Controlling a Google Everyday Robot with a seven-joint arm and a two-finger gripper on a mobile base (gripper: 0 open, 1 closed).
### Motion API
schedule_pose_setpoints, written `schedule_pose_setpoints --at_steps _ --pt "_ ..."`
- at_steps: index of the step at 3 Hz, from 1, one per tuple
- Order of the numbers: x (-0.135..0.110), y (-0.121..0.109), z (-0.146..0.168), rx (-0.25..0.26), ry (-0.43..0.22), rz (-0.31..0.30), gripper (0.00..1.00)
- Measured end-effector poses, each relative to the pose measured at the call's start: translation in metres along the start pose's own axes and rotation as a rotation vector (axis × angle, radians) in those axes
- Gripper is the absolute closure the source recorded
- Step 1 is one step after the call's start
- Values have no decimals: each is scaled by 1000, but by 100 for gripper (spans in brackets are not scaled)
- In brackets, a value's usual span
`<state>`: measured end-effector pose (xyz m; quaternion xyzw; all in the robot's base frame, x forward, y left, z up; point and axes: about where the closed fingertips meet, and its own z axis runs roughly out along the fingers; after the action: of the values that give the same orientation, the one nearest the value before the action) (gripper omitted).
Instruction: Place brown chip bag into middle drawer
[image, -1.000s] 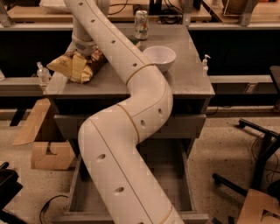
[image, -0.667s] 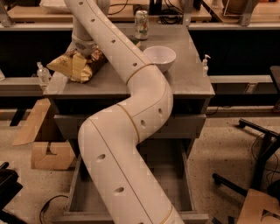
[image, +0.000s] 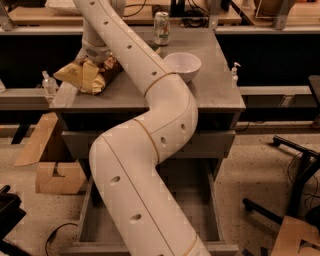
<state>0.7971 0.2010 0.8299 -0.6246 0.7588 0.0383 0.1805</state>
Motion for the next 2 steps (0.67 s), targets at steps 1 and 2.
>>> schedule_pose_setpoints --at_steps 1,2 --pt "0 0 0 0 0 0 100" --pt "0 0 0 0 0 0 100"
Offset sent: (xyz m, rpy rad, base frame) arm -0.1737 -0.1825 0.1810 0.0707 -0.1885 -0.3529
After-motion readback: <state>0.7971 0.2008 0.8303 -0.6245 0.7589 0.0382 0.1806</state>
